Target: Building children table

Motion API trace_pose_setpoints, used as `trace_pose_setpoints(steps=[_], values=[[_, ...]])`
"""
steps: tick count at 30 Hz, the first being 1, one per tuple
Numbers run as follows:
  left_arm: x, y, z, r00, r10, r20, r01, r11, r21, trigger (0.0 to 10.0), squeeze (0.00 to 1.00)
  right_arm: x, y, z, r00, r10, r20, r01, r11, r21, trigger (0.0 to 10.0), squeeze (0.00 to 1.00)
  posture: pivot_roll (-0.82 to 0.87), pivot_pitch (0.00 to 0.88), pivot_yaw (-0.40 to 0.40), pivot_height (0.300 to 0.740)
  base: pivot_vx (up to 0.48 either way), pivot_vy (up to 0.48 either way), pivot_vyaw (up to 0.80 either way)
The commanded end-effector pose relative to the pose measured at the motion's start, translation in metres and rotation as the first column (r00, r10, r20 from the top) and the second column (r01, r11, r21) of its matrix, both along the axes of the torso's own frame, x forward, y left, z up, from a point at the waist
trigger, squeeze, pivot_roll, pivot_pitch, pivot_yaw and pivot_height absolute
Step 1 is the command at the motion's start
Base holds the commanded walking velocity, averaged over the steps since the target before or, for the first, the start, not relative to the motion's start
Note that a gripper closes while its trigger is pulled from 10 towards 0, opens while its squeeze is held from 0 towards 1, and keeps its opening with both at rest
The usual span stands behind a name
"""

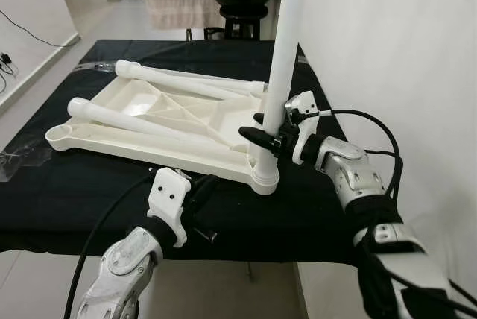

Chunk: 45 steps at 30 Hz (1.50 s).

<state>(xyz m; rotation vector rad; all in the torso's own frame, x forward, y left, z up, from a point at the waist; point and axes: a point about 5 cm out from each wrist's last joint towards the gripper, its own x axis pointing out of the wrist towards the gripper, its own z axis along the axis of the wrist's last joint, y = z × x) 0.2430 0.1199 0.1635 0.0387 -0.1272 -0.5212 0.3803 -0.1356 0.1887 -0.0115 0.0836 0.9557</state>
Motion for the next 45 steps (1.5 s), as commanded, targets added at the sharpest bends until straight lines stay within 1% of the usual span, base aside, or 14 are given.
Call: trace_pose_setpoints(steps=[1, 2, 3, 18, 20, 21, 23, 33, 34, 35, 36, 43, 44, 45], values=[[-0.001, 0.001, -0.002, 1.0, 0.005, -0.005, -0.005, 1.0, 0.006, 10.0, 0.0, 0.002, 0.005, 0.004, 0.999, 0.035, 0.002, -0.035, 0.999, -0.002, 10.0, 0.0, 0.08, 0.031, -0.063, 0.74, 0.0, 0.0, 0.0], [-0.001, 0.001, -0.002, 1.0, 0.007, -0.004, -0.007, 1.0, 0.006, 10.0, 0.0, 0.003, 0.005, 0.007, 0.999, 0.04, -0.003, -0.04, 0.999, 0.013, 10.0, 0.0, 0.08, 0.031, -0.063, 0.74, 0.0, 0.0, 0.0], [-0.001, 0.002, -0.002, 1.0, 0.01, -0.003, -0.01, 1.0, 0.006, 10.0, 0.0, 0.005, 0.005, 0.009, 0.999, 0.048, -0.007, -0.048, 0.999, 0.025, 0.0, 0.0, 0.09, 0.037, -0.065, 0.74, 0.0, 0.0, 0.0], [-0.004, 0.002, -0.002, 1.0, 0.012, -0.007, -0.012, 1.0, 0.004, 10.0, 0.0, 0.0, -0.012, -0.017, 0.998, -0.045, -0.036, 0.047, 0.998, 0.037, 0.0, 0.0, 0.07, 0.064, -0.062, 0.74, 0.0, 0.0, 0.0], [-0.005, 0.003, -0.003, 1.0, 0.011, -0.012, -0.011, 1.0, 0.007, 10.0, 0.0, -0.002, -0.013, -0.031, 0.981, -0.188, -0.05, 0.188, 0.982, 0.003, 0.0, 0.0, 0.07, 0.067, -0.059, 0.74, 0.0, 0.0, 0.0], [-0.005, 0.005, -0.003, 1.0, 0.01, -0.017, -0.01, 1.0, 0.009, 10.0, 0.0, -0.005, -0.015, -0.051, 0.876, -0.477, -0.073, 0.474, 0.879, -0.047, 0.0, 0.0, 0.05, 0.078, -0.043, 0.74, 0.0, 0.0, 0.0], [-0.005, 0.006, -0.005, 1.0, 0.008, -0.026, -0.008, 1.0, 0.01, 10.0, 0.0, -0.024, 0.005, -0.07, 0.825, -0.555, -0.102, 0.551, 0.832, -0.066, 0.0, 0.0, 0.05, 0.086, -0.021, 0.74, 0.0, 0.0, 0.0], [-0.006, -0.001, -0.006, 0.999, -0.025, -0.036, 0.025, 1.0, -0.006, 10.0, 0.0, -0.023, 0.025, -0.068, 0.808, -0.581, -0.099, 0.576, 0.814, -0.074, 0.0, 0.0, 0.06, 0.063, -0.031, 0.74, 0.0, 0.0, 0.0], [-0.004, 0.002, -0.005, 0.999, -0.012, -0.031, 0.011, 1.0, -0.004, 10.0, 0.0, -0.019, 0.026, -0.064, 0.822, -0.562, -0.095, 0.559, 0.827, -0.055, 10.0, 0.0, 0.06, 0.058, -0.029, 0.74, 0.0, 0.0, 0.0], [-0.003, 0.004, -0.004, 1.0, -0.003, -0.027, 0.003, 1.0, -0.003, 10.0, 0.0, -0.016, 0.027, -0.059, 0.835, -0.545, -0.081, 0.544, 0.839, -0.037, 10.0, 0.35, 0.07, 0.056, -0.03, 0.74, 0.0, 0.0, 0.0], [-0.002, 0.005, -0.003, 1.0, 0.0, -0.024, 0.0, 1.0, -0.003, 10.0, 0.0, -0.014, 0.027, -0.054, 0.846, -0.528, -0.074, 0.528, 0.849, -0.019, 10.0, 1.0, 0.07, 0.055, -0.03, 0.74, 0.0, 0.0, 0.0], [-0.003, 0.0, -0.004, 1.0, -0.013, -0.025, 0.013, 1.0, -0.006, 10.0, 0.0, -0.008, 0.029, -0.013, 0.965, -0.261, 0.001, 0.259, 0.959, 0.113, 10.0, 0.93, 0.06, 0.047, -0.03, 0.74, 0.0, 0.0, 0.0], [-0.002, 0.0, -0.004, 1.0, -0.013, -0.025, 0.013, 1.0, -0.006, 10.0, 0.0, -0.007, 0.025, -0.006, 0.979, -0.201, 0.026, 0.197, 0.974, 0.108, 10.0, 0.0, 0.06, 0.046, -0.033, 0.74, 0.0, 0.0, 0.0], [-0.002, 0.0, -0.004, 1.0, -0.012, -0.025, 0.012, 1.0, -0.006, 10.0, 0.0, -0.006, 0.022, -0.002, 0.988, -0.148, 0.041, 0.144, 0.985, 0.091, 10.0, 0.0, 0.07, 0.044, -0.036, 0.74, 0.0, 0.0, 0.0]])
